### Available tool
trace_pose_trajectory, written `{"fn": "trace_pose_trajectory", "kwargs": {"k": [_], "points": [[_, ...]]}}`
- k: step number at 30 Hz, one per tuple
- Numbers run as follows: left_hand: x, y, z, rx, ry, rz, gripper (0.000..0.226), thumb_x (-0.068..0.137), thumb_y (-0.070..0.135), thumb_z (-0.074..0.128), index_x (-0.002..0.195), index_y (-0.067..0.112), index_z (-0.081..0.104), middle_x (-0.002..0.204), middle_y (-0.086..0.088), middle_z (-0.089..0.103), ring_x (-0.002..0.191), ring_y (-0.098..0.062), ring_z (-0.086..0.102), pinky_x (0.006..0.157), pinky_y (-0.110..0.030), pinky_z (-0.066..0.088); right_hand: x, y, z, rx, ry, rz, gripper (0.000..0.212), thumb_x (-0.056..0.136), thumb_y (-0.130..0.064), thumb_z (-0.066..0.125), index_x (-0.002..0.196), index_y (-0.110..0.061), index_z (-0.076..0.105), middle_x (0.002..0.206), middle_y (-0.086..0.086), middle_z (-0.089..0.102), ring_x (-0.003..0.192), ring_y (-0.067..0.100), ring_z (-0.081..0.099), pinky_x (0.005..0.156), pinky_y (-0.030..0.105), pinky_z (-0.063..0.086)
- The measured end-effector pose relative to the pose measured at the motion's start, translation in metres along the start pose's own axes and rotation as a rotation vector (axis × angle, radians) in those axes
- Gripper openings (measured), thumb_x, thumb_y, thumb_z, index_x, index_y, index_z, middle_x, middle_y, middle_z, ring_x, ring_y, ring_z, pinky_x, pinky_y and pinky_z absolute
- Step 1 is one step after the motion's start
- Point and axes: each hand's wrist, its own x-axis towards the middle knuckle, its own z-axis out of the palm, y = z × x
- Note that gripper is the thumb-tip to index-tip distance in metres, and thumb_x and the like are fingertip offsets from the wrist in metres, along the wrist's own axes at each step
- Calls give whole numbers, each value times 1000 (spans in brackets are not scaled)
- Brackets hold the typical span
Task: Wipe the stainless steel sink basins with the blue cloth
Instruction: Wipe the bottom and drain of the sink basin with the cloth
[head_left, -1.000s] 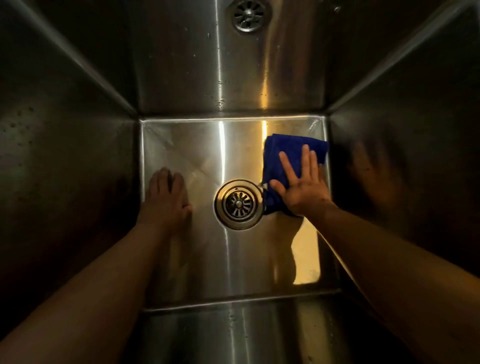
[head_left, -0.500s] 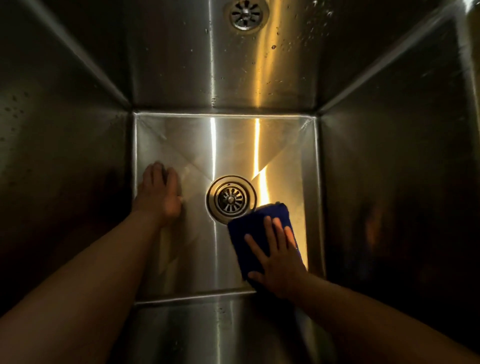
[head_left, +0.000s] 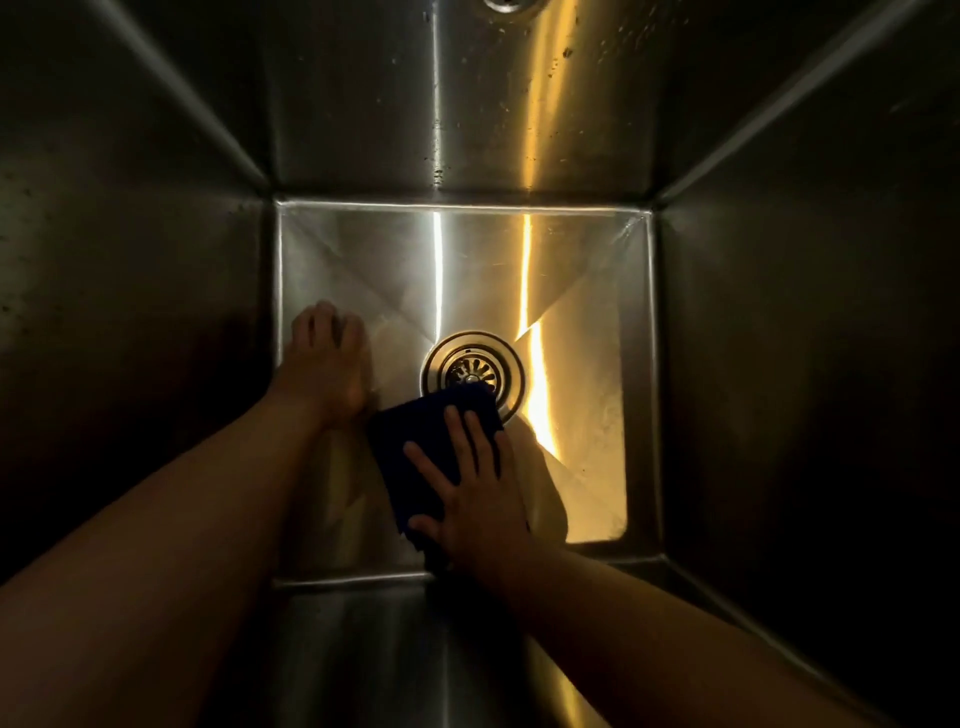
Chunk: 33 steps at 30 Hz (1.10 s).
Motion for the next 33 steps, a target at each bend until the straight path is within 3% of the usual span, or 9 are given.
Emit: {"fn": "trace_pose_trajectory", "kwargs": {"k": [4,10,16,19,21,23,26,29,33], "points": [[0,1,0,-1,-12,-22,58,95,18,37,147,6,15,155,-25,-1,143,-37,-5,116,-47,9,-22,45,11,57,13,151,87,87,-70,41,139,-49,-27,140,2,-51,130,26,-45,112,51,-17],[5,-1,0,17,-107,-66,73,90,22,46,150,12,5,157,-19,-12,144,-35,-14,119,-47,6,-39,104,2,242,-76,505,89,85,-66,49,140,-58,-21,142,-3,-53,140,25,-35,112,56,17],[9,-6,0,42,-169,-67,83,86,21,50,149,14,-2,156,-17,-18,143,-35,-18,118,-46,5,-39,92,-12,132,-103,616,95,95,-45,51,144,-36,-29,150,20,-37,145,42,-14,109,50,32],[9,-6,-2,12,-167,-67,80,86,22,52,148,13,2,155,-19,-12,143,-37,-13,117,-47,9,-36,88,-18,78,-85,588,71,103,-15,33,151,-22,-19,154,31,-21,144,49,1,104,51,41],[7,-3,-5,-19,-118,-60,75,85,22,54,146,10,12,152,-22,2,142,-39,-2,116,-47,14,-37,94,-23,40,-95,534,63,102,-2,21,152,-15,-14,153,37,-11,142,53,7,102,51,41],[1,2,-7,-38,24,-31,66,83,20,58,140,6,27,144,-24,19,135,-41,13,112,-47,21,-37,99,-30,29,-143,513,61,102,-2,21,153,-14,-9,153,38,-6,142,53,10,104,51,38],[-14,16,-6,-72,207,-4,55,84,13,58,134,3,40,141,-27,29,131,-41,23,109,-46,25,-33,103,-45,46,-198,520,60,103,-12,28,154,-18,-1,155,35,1,141,49,17,107,51,34],[-27,34,-4,-129,238,-11,52,86,9,54,136,3,40,143,-25,30,132,-40,25,110,-43,24,-36,104,-60,95,-184,529,57,101,-16,32,154,-22,10,154,31,14,134,45,36,102,48,40],[-42,54,-5,-193,183,-20,57,87,8,49,141,7,33,145,-18,29,132,-36,26,111,-37,23,-46,102,-78,274,-31,539,40,97,-15,41,136,-19,48,132,12,54,113,29,59,90,40,50]]}}
